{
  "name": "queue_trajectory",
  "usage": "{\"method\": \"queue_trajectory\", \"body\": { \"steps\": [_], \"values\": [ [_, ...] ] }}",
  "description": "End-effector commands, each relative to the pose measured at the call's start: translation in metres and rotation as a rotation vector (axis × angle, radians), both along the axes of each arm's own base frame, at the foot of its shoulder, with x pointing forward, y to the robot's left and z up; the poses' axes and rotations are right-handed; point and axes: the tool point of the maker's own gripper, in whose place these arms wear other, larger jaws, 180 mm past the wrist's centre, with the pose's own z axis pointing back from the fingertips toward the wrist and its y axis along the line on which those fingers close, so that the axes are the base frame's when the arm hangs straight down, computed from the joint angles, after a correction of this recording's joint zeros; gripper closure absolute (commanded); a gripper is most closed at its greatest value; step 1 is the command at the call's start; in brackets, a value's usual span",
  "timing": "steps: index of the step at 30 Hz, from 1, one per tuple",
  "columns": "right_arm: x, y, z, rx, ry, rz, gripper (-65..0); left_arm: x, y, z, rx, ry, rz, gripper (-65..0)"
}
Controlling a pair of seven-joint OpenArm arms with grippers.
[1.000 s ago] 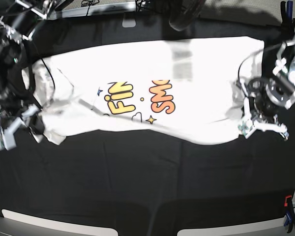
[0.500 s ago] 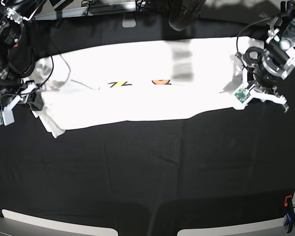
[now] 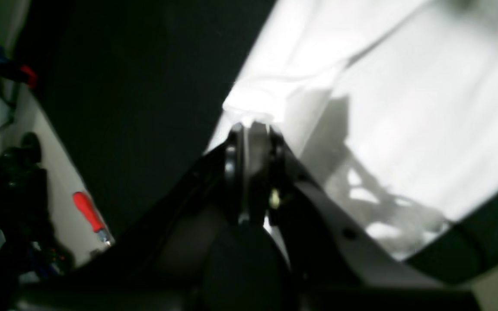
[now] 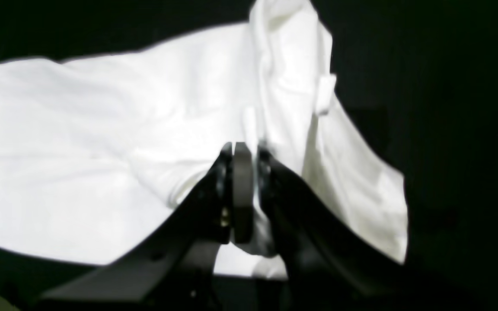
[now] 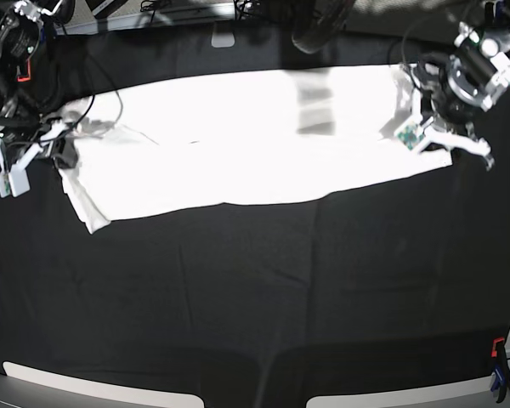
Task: Layout the t-shirt on the table in an organized manner, then fold the t-shirt properly
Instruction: 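Lift the hem with both grippers and fold it onto the collar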
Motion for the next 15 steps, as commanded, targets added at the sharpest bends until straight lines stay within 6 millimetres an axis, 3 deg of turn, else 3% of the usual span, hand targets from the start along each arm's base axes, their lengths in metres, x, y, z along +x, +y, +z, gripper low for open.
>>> {"method": "queue_trajectory", "body": {
  "steps": [1, 6, 15],
  "values": [
    [0.007, -0.003, 0.014, -0.016, -0.051, 0.012, 0.0, 0.003, 0.003, 0.007, 0.012, -0.030, -0.003, 0.0],
    [0.006, -0.003, 0.014, -0.019, -0.048, 0.011, 0.0, -0.007, 0.010, 0.002, 0.081, -0.036, -0.018, 0.0],
    [0.006, -0.013, 0.018, -0.037, -0.054, -0.005, 0.0, -0.006, 0.011, 0.003, 0.087, -0.042, -0.017, 0.0]
  ]
}}
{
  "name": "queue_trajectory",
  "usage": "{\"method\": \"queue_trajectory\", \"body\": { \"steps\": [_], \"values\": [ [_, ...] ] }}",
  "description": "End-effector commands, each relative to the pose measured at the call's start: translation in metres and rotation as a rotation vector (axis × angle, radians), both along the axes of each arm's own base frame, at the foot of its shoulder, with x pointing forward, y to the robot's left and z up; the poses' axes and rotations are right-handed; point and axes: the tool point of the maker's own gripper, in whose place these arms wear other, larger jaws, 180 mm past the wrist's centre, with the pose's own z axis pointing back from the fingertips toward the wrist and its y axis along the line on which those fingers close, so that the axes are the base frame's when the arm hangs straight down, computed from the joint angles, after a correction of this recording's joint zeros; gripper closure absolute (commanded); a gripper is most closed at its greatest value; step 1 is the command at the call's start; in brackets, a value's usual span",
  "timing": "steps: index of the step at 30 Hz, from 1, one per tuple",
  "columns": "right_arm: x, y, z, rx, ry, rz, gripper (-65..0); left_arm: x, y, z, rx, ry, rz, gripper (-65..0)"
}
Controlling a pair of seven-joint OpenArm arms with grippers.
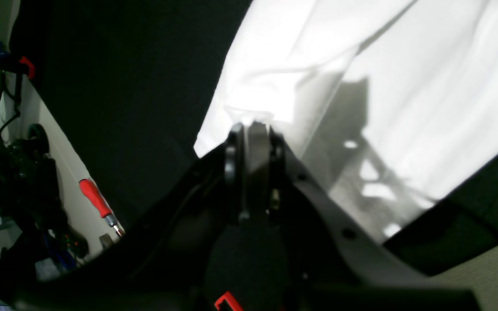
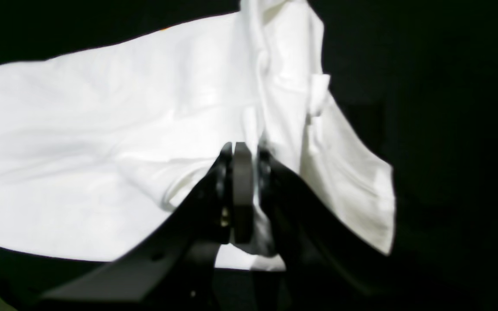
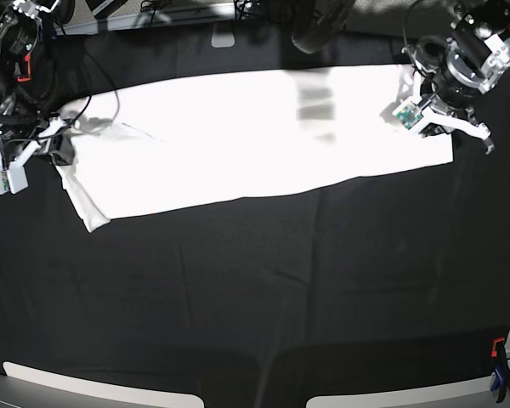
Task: Layout the t-shirt on the table in an organized manner, then fold the t-shirt properly
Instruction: 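Lift the hem with both grippers and fold it onto the collar, then release the folded hem and move both grippers to the folded edge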
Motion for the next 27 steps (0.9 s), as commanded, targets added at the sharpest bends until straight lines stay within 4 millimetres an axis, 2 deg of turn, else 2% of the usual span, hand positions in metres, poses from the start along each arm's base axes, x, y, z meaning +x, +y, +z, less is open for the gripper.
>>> {"method": "queue_trajectory", "body": {
  "steps": [1, 6, 9, 10, 14, 16, 21, 23, 27],
  "values": [
    [0.007, -0.007, 0.017, -0.022, -0.057, 0.000, 0.0, 0.007, 0.002, 0.010, 0.009, -0.044, -0.005, 0.0],
    [0.002, -0.025, 0.024, -0.033, -0.077, -0.058, 0.0, 0.006, 0.003, 0.008, 0.011, -0.039, -0.003, 0.0],
    [0.001, -0.027, 0.025, -0.034, -0.079, -0.065, 0.0, 0.007, 0.002, 0.008, 0.008, -0.041, -0.005, -0.1],
    [0.001, -0.026, 0.024, -0.031, -0.079, -0.065, 0.0, 0.007, 0.002, 0.008, 0.007, -0.042, -0.005, -5.4],
    [0.003, -0.018, 0.026, 0.013, -0.102, -0.058, -24.4, 0.007, 0.003, 0.009, 0.006, -0.045, 0.004, -25.8],
    [0.004, -0.014, 0.027, 0.032, -0.114, -0.054, -28.3, 0.009, 0.008, 0.011, 0.007, -0.058, 0.041, -30.7],
    [0.005, -0.014, 0.027, 0.033, -0.115, -0.054, -28.3, 0.005, 0.028, 0.007, 0.071, -0.028, 0.131, -31.2],
    [0.006, -0.014, 0.028, 0.033, -0.121, -0.054, -28.2, 0.008, 0.037, 0.012, 0.136, -0.056, 0.139, -31.2],
    [0.011, -0.007, 0.036, 0.079, -0.160, -0.039, -28.2, 0.024, 0.060, 0.046, 0.263, -0.238, 0.221, -31.2]
  ]
}}
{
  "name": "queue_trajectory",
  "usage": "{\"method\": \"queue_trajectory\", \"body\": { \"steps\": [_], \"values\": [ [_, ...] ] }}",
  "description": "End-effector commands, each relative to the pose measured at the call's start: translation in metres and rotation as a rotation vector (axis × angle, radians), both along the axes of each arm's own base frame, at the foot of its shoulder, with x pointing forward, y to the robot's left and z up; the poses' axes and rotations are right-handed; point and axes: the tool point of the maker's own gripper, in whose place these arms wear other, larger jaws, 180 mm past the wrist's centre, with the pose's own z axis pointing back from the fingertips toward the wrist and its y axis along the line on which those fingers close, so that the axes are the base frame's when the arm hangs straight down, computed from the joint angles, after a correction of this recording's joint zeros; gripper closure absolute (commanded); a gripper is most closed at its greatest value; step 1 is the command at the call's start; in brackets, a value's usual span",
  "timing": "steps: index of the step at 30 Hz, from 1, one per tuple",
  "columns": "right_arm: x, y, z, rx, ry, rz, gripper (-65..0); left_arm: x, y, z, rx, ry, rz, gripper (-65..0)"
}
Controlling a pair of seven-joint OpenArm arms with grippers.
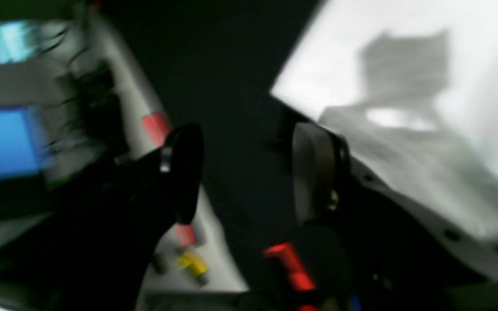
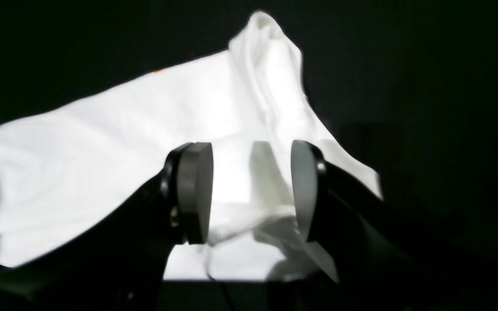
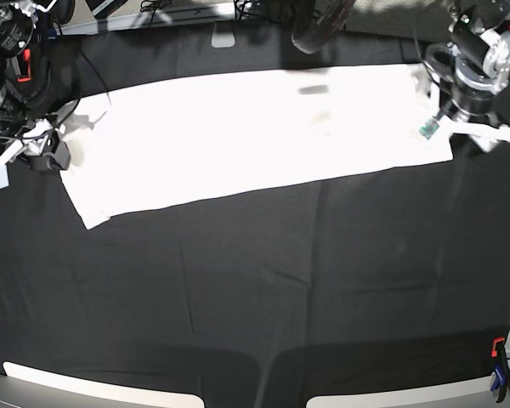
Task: Layout the t-shirt on the table in an organized manner, then fold the t-shirt properly
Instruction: 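Release the folded hem and move both grippers to the folded edge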
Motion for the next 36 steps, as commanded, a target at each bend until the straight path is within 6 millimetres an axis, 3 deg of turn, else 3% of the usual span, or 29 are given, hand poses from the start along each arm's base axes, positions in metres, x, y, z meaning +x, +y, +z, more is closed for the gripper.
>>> {"method": "queue_trajectory", "body": {
  "steps": [1, 3, 5, 9, 14, 17, 25, 28, 30, 33, 36],
  "values": [
    [0.008, 0.000, 0.018, -0.004, -0.067, 0.017, -28.2, 0.010, 0.003, 0.025, 0.024, -0.109, 0.007, -31.2],
    [0.010, 0.004, 0.022, 0.019, -0.087, 0.026, -28.2, 0.016, 0.006, 0.047, 0.035, -0.212, 0.039, -31.2],
    [0.011, 0.007, 0.026, 0.042, -0.106, 0.035, -28.2, 0.018, 0.002, 0.055, -0.034, -0.267, 0.063, -31.2],
    [0.012, 0.012, 0.030, 0.070, -0.129, 0.045, -28.2, 0.016, -0.021, 0.027, -0.213, -0.169, 0.003, -31.2],
    [0.015, 0.025, 0.045, 0.159, -0.200, 0.077, -28.2, 0.026, -0.013, 0.008, -0.262, -0.125, 0.043, -31.2],
    [0.014, 0.032, 0.049, 0.209, -0.223, 0.090, -28.2, 0.033, -0.022, 0.007, -0.352, -0.117, 0.058, -31.1],
    [-0.006, 0.039, 0.026, 0.242, -0.154, 0.073, -28.2, 0.046, -0.025, 0.013, -0.697, -0.061, 0.198, -31.1],
    [-0.008, 0.041, 0.025, 0.245, -0.146, 0.074, -28.2, 0.050, -0.015, 0.021, -0.820, -0.035, 0.214, -31.1],
    [-0.009, 0.043, 0.025, 0.239, -0.140, 0.083, -28.2, 0.048, -0.002, 0.016, -0.885, 0.013, 0.245, -31.1],
    [-0.008, 0.046, 0.031, 0.224, -0.154, 0.095, -28.2, 0.039, 0.025, -0.007, -0.973, 0.110, 0.337, -31.1],
    [-0.007, 0.049, 0.039, 0.202, -0.173, 0.110, -28.2, 0.020, 0.030, -0.031, -1.135, 0.257, 0.397, -31.1]
  ]
}}
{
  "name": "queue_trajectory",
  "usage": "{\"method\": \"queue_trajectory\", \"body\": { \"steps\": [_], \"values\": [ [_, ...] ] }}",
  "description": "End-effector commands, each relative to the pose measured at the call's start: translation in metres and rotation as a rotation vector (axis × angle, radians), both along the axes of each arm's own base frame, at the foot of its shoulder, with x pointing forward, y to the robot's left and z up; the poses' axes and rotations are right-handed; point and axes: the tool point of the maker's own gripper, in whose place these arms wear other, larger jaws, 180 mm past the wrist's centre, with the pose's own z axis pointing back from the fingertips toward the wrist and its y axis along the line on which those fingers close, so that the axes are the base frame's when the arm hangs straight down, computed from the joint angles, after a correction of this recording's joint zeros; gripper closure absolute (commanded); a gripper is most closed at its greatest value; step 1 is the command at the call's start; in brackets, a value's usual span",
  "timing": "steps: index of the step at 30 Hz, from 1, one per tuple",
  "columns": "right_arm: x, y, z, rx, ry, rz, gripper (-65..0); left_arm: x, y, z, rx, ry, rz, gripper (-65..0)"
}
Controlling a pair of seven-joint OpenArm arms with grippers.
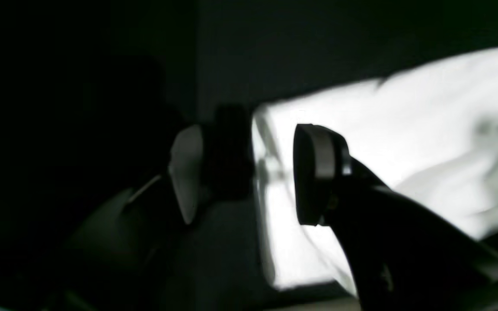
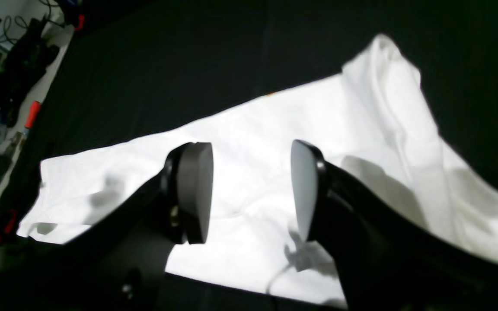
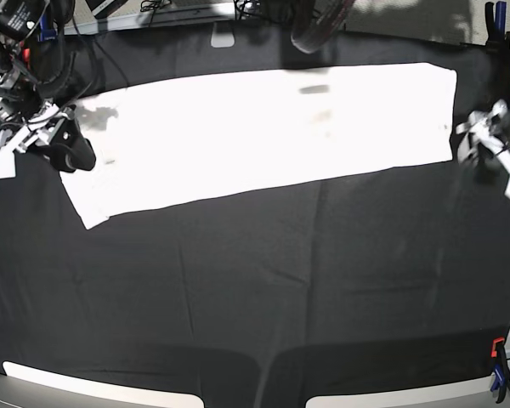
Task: Layout the t-shirt on the table in an organized manner, then fold the t-shirt properly
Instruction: 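Release the folded hem and move both grippers to the folded edge, then grasp the folded strip's end with the left gripper and pull it outward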
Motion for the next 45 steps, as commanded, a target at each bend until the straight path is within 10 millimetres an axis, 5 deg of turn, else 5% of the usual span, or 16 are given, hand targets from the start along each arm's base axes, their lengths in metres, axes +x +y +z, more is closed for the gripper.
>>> {"method": "queue_trajectory", "body": {
  "steps": [1, 6, 15, 20, 28, 45],
  "values": [
    [0.004, 0.001, 0.017, -0.015, -0.058, 0.016, -28.2, 0.003, -0.002, 0.007, -0.053, -0.020, -0.023, -31.1],
    [0.005, 0.005, 0.026, -0.041, -0.083, 0.030, -28.2, -0.011, -0.005, -0.011, -0.232, 0.030, -0.018, -31.1],
    [0.002, 0.006, 0.022, -0.057, -0.055, 0.046, -28.2, -0.036, 0.017, -0.048, -0.298, 0.150, 0.091, -31.2],
    [0.002, 0.006, 0.023, -0.056, -0.056, 0.046, -28.2, -0.042, 0.006, -0.056, -0.384, 0.150, 0.105, -31.2],
    [0.002, 0.006, 0.023, -0.057, -0.056, 0.046, -28.2, -0.057, -0.042, -0.071, -0.495, 0.173, 0.052, -31.2],
    [0.002, 0.006, 0.023, -0.057, -0.056, 0.046, -28.2, -0.053, -0.048, -0.073, -0.504, 0.145, 0.064, -30.4]
  ]
}}
